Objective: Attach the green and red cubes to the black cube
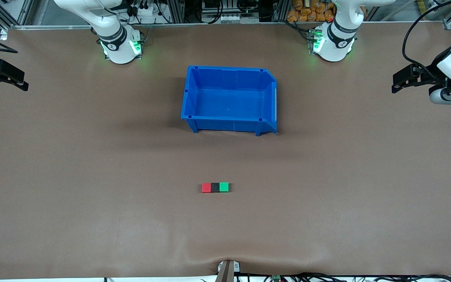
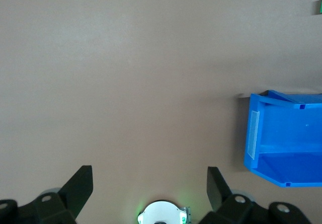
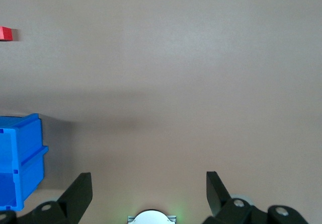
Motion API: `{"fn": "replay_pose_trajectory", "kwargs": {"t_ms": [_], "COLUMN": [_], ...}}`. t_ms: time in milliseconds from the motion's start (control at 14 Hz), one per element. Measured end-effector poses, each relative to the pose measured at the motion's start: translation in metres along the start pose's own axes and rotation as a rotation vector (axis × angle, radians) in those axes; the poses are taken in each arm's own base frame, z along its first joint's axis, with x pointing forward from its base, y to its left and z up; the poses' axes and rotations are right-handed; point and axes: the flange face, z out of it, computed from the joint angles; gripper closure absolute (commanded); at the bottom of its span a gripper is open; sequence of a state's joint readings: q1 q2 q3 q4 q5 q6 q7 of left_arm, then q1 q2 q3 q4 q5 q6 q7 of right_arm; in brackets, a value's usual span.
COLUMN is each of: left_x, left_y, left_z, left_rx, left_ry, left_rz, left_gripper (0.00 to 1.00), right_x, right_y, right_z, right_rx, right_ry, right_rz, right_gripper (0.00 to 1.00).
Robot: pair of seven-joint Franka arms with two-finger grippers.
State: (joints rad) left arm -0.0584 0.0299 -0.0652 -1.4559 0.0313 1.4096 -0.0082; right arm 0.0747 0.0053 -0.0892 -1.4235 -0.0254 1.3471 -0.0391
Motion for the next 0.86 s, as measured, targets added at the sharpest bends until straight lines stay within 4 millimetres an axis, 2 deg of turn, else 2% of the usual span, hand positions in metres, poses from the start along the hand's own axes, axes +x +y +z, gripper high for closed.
{"fn": "replay_pose_trajectory", "kwargs": {"t_ms": [857], "left_x": [0.003], "left_y": [-0.0006], "left_z": [0.0005], "left_rx": [0.004], "left_ry": [0.013], "left_rz": [-0.001], "left_gripper": [0.0], "right_x": [-0.0002], "right_y": [0.0001], "right_z": [0.0003], "right_rx": [0.0], "right_ry": [-0.002], "right_rz": [0.0], "right_gripper": [0.0]}}
